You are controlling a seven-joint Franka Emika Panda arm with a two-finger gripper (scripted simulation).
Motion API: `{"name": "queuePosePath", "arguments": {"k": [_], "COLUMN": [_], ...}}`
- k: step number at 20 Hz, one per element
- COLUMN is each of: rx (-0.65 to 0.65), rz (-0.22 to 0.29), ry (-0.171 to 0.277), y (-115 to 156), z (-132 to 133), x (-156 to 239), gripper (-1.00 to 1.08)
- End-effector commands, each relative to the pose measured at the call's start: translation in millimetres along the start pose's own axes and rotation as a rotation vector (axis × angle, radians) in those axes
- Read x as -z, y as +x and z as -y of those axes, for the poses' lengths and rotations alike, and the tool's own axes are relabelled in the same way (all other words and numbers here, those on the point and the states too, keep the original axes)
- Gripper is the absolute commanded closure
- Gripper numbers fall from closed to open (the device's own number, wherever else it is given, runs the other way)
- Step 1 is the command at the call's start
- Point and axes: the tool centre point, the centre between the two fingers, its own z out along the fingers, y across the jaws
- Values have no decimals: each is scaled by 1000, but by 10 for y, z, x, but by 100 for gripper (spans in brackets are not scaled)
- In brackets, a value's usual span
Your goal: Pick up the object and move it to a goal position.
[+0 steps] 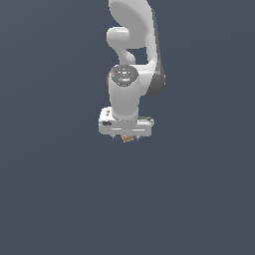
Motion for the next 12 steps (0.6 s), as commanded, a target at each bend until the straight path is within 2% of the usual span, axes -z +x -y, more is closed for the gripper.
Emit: {"name": "queuePosePath", "arguments": {"k": [1, 12], "rx": [0, 13], "rz": [0, -5], "ry": [0, -20], "y": [0, 41], "z": [0, -244], "x": [0, 74], "gripper": [-92, -92]}}
